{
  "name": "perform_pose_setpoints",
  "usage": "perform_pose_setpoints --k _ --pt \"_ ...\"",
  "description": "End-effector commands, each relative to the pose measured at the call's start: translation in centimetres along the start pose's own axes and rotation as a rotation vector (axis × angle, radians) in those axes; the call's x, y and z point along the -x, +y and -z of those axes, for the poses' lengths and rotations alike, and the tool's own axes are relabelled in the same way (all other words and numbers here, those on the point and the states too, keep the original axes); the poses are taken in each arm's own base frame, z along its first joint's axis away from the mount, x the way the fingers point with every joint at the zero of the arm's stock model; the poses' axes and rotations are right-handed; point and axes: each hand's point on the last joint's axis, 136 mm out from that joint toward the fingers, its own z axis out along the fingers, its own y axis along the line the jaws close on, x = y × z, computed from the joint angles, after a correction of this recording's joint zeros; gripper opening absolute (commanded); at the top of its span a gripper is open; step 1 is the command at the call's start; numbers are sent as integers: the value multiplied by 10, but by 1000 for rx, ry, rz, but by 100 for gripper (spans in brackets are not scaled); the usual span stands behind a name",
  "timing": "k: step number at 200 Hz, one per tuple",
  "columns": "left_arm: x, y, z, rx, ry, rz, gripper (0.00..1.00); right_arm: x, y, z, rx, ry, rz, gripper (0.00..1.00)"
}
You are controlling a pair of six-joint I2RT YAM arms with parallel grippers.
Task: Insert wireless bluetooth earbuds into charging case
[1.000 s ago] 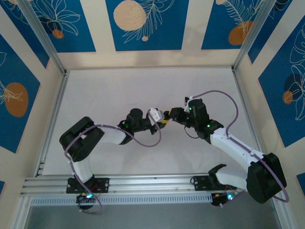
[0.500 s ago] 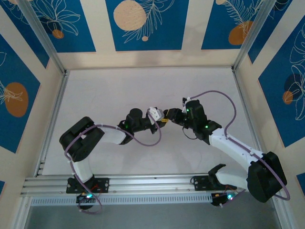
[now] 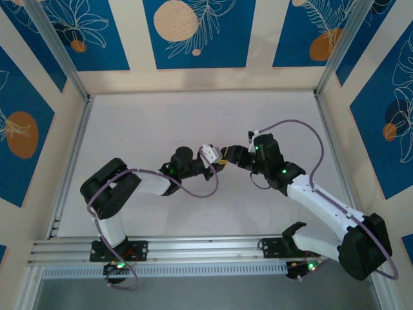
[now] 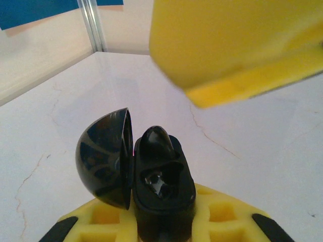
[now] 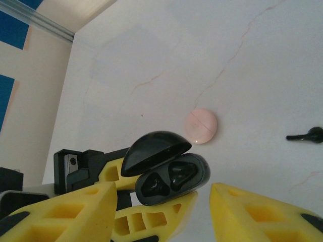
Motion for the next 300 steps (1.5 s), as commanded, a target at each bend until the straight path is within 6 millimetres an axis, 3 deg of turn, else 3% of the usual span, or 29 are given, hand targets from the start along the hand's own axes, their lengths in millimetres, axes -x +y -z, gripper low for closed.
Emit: perform_pose_setpoints --k 1,40,70,149,251,300 --pt "18 -1 8 21 -49 -32 19 9 -2 10 -4 22 25 51" --pt "5 2 21 53 12 -29 19 3 -37 0 -88 202 -31 51" --pt "-3 6 30 80 58 -18 19 -14 -68 -19 -205 383 -76 47" --pt "-11 16 44 136 120 -19 19 -39 -110 -73 -302 552 -144 47" --pt "-16 25 50 167 145 -17 20 -31 -126 -117 -305 575 -136 44" --pt "-17 28 52 176 153 -18 20 -23 -130 -128 -320 582 -104 42"
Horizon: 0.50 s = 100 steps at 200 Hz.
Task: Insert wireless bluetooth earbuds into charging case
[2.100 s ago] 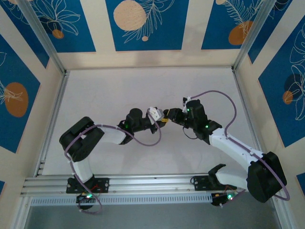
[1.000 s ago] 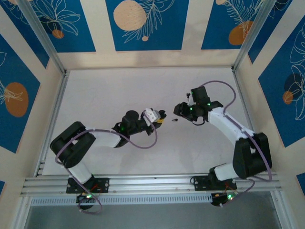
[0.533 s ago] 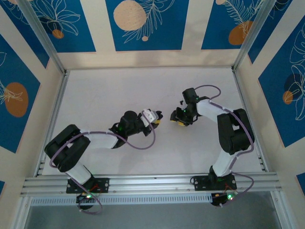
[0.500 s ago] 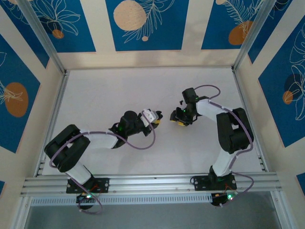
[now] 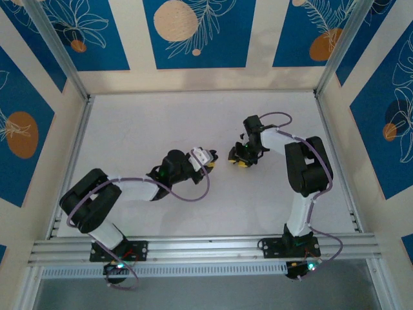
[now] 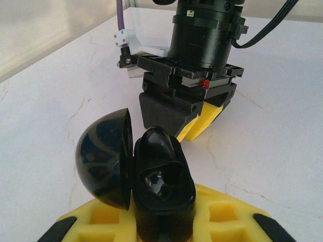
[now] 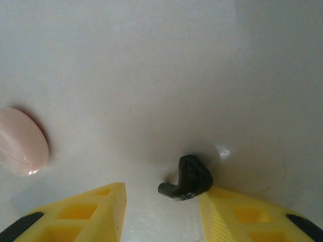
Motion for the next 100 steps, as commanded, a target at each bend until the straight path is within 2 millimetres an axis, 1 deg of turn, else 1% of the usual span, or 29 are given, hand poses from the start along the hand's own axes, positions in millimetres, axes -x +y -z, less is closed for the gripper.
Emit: perform_pose_setpoints --k 1,19,31,68,81,100 --pt "6 8 6 26 -14 -22 20 20 6 -2 11 -40 52 42" --pt "5 8 7 25 -11 -21 20 21 4 1 -12 -44 62 42" --pt "5 8 7 27 -13 -19 21 23 5 3 -11 -52 76 42" --pt "7 8 7 26 -17 -17 21 27 10 2 2 -43 94 43" --pt "6 9 8 28 -13 -18 21 27 8 2 -30 -35 101 43" --pt "6 9 10 33 -10 -24 21 27 3 8 -93 -34 127 43"
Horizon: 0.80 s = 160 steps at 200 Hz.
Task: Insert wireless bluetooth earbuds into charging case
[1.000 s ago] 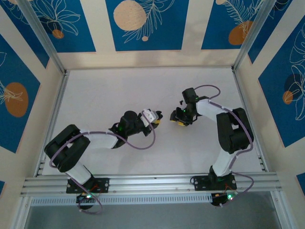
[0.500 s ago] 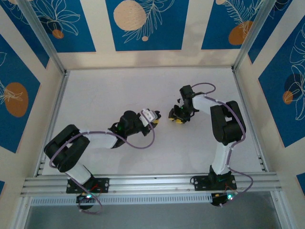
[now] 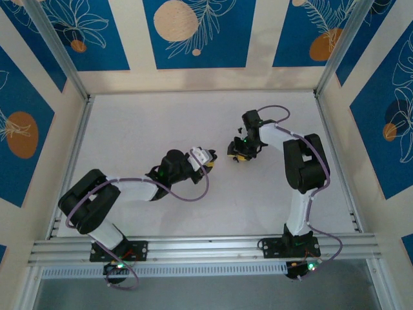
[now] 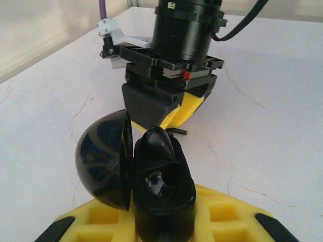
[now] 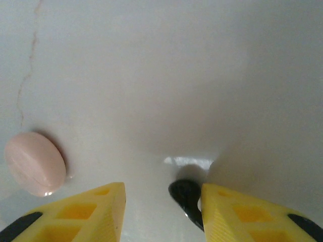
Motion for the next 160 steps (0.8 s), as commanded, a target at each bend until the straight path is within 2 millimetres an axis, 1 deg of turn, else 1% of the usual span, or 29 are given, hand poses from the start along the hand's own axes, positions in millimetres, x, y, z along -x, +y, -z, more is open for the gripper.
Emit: perform_pose_setpoints --k 1,27,55,72,108,127,145,160 --pt "7 7 8 26 -13 -25 21 -1 -7 4 -76 22 44 43" --pt "7 7 9 28 -7 -29 21 -3 -10 14 -154 36 114 43" --pt "6 8 10 29 -6 -28 21 -8 -7 19 -215 75 274 42" --pt "7 8 11 30 -5 -28 21 -13 -3 16 -232 112 395 42" --pt "8 9 13 35 2 -33 21 -20 -4 13 -244 178 564 42" --pt "8 9 14 37 6 -36 21 -24 -5 8 -238 220 647 43" --pt "8 9 14 37 8 -35 21 -28 -10 3 -251 263 697 42" --pt "8 9 14 37 10 -35 21 -27 -14 0 -262 282 712 42"
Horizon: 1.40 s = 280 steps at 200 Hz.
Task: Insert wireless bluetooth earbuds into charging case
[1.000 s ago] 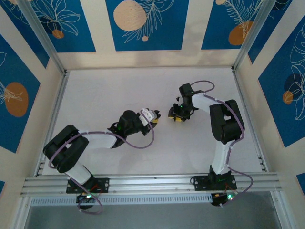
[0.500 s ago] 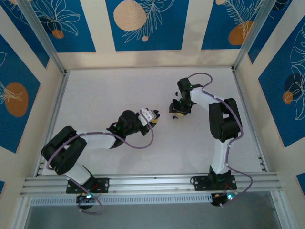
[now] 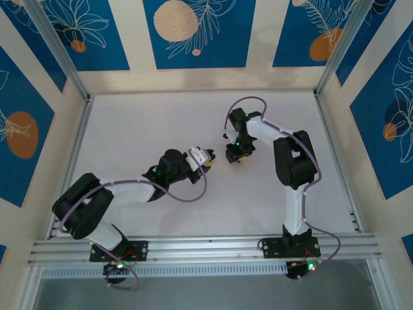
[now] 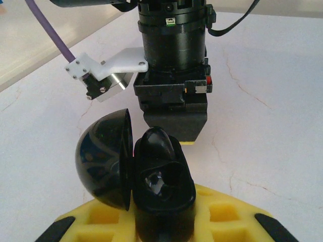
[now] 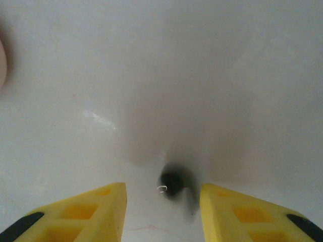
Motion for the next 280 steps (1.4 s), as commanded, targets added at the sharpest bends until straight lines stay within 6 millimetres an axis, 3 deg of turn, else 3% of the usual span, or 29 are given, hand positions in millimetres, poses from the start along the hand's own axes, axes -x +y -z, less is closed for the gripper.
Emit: perform_pose_setpoints --k 1,46,78,119,148,189,280 --pt "3 6 5 22 -2 -12 21 -8 -2 -5 -8 66 109 42" --pt "4 6 5 22 3 -14 21 -1 -4 -7 2 64 130 42" --pt "5 7 7 25 5 -15 21 0 1 10 19 37 101 42" --pt "7 7 9 24 2 -12 21 -17 2 48 78 27 -259 42" --pt "8 5 7 12 -5 -9 21 -44 3 57 108 52 -516 42" --pt "10 4 8 6 -11 -8 21 -71 9 44 175 95 -675 42" --pt "9 3 5 -5 -11 -6 21 -76 19 9 239 155 -715 42"
